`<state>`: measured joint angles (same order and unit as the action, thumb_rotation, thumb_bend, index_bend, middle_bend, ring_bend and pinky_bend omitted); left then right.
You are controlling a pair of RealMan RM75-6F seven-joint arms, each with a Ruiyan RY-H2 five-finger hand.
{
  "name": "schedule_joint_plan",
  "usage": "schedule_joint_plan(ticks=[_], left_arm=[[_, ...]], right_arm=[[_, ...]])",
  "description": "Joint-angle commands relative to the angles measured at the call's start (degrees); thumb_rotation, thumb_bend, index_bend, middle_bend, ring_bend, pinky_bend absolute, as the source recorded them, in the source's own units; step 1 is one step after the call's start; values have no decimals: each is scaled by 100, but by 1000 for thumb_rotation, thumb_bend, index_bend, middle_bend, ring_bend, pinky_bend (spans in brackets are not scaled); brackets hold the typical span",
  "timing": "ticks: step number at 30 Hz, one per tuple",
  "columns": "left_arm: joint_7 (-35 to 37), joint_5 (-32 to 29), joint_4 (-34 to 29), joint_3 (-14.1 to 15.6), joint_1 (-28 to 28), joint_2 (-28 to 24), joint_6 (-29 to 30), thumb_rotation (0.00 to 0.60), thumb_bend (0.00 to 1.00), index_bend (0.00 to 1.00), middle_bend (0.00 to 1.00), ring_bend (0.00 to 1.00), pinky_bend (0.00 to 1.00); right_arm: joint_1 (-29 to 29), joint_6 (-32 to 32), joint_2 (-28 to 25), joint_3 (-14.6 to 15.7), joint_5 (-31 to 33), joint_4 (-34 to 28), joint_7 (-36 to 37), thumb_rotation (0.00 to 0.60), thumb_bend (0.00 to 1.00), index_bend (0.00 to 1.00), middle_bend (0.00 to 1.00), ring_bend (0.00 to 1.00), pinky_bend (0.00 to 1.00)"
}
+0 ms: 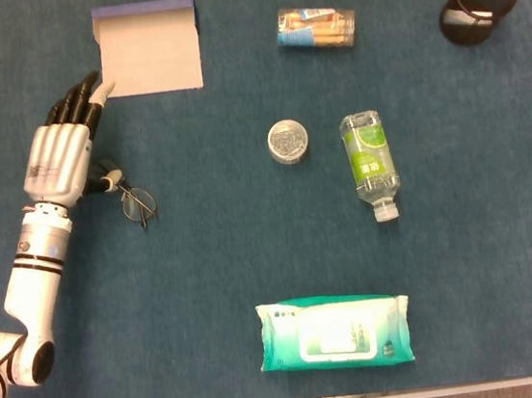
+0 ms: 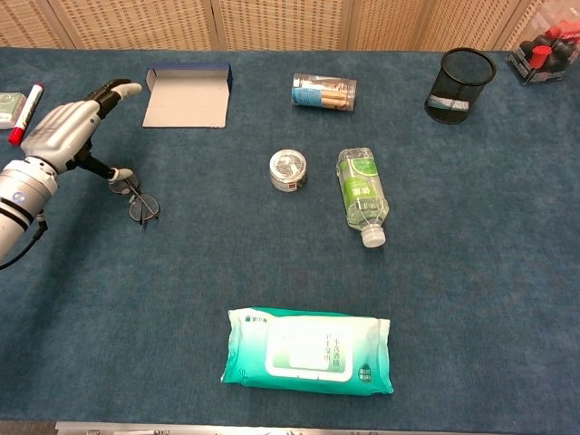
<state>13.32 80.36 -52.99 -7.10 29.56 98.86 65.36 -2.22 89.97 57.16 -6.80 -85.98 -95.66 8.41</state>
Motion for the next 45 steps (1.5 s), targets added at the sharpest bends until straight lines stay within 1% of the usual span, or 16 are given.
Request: schedule_joint_plan(ticks=[1, 16, 20, 21, 24, 27, 30, 34, 37, 40, 42, 45], left_arm=[[17, -5, 99, 14, -1, 44, -30, 600, 0, 0, 22, 69, 138], [161, 52, 464, 75, 21, 302, -74, 600, 0, 0, 22, 69, 138], [200, 75, 450, 76, 7, 298, -20, 600, 0, 0, 22, 69, 138], [212, 123, 369, 78, -16, 252, 96, 600, 0, 0, 22, 69, 138], [146, 244, 4, 107, -114, 26, 403, 600, 0, 0, 22, 68, 138], [23, 339, -533, 103, -241, -307, 740, 600, 0, 8, 22, 69, 138], [-78, 393, -1247, 77, -421, -766, 1092, 600, 0, 34, 22, 69, 138], [-188, 467, -2280, 86, -766, -1512, 1603, 600, 0, 66, 23, 69, 138], [-438, 593, -2659, 137, -1024, -1918, 2024, 600, 0, 88, 27, 69, 138], [-728, 676, -2943, 211, -1249, -2249, 2307, 600, 0, 94, 31, 69, 138], [-988, 741, -3111, 291, -1357, -2478, 2387, 600, 0, 94, 39, 69, 138], [-1595, 766, -3467, 497, -1510, -2972, 2296, 600, 0, 94, 58, 68, 138]], right_arm=[[-4, -8, 3, -4, 11, 7, 2, 600, 408, 566, 466, 335, 305], [16, 38, -25, -15, 9, -1, 49, 600, 409, 566, 466, 335, 305], [18, 45, -30, -18, 8, -4, 56, 600, 409, 566, 466, 335, 305], [18, 46, -33, -21, 9, -4, 66, 600, 409, 566, 466, 335, 305], [18, 40, -32, -11, -1, -3, 63, 600, 409, 567, 466, 335, 305], [17, 42, -26, -2, -22, -8, 45, 600, 409, 566, 466, 335, 305], [17, 49, -15, 4, -36, -13, 13, 600, 408, 566, 466, 335, 305], [19, 67, 8, 17, -69, -21, -57, 600, 409, 566, 466, 335, 305], [22, 82, 34, 25, -83, -31, -130, 600, 408, 566, 466, 335, 305], [24, 98, 73, 35, -103, -41, -234, 600, 408, 566, 466, 335, 305], [26, 109, 100, 43, -117, -47, -311, 600, 408, 566, 466, 335, 305], [28, 131, 146, 56, -145, -53, -444, 600, 408, 567, 466, 335, 305]])
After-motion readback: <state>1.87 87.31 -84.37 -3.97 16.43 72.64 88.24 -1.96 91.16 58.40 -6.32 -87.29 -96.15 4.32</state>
